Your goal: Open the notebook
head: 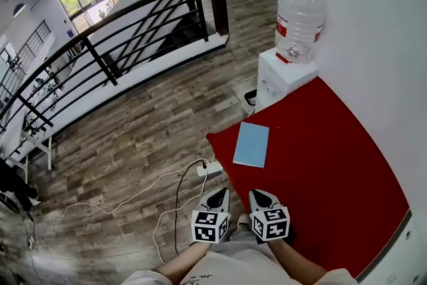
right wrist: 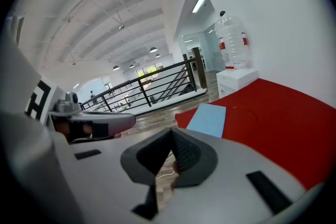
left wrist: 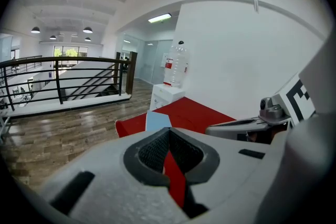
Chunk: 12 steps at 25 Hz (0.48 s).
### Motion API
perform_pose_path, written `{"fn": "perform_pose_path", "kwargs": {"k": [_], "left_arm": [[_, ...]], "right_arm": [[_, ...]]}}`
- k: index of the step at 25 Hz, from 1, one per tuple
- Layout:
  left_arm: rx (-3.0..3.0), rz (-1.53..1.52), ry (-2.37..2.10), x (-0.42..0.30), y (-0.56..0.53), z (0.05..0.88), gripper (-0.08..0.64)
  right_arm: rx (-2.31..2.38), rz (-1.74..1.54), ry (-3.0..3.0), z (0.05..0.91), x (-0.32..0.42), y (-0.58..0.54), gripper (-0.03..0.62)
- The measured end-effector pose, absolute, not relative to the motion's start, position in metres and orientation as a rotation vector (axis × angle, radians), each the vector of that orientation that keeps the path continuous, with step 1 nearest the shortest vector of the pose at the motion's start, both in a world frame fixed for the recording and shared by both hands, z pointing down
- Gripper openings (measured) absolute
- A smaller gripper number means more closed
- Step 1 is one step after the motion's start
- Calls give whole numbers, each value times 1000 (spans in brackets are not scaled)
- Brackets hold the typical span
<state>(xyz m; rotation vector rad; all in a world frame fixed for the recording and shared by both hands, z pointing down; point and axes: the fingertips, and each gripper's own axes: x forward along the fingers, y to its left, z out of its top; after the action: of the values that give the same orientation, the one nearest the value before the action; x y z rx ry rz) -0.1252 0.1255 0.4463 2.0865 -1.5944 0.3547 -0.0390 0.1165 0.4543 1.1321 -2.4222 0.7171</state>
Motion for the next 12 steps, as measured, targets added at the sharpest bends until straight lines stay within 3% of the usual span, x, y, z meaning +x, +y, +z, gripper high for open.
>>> {"fn": "perform_pose_path", "kwargs": {"k": [12], "left_arm": [[2087, 361, -1539, -130, 71, 452, 6]], "right_arm": [[1169, 736, -2384, 458, -44, 71, 6]]}}
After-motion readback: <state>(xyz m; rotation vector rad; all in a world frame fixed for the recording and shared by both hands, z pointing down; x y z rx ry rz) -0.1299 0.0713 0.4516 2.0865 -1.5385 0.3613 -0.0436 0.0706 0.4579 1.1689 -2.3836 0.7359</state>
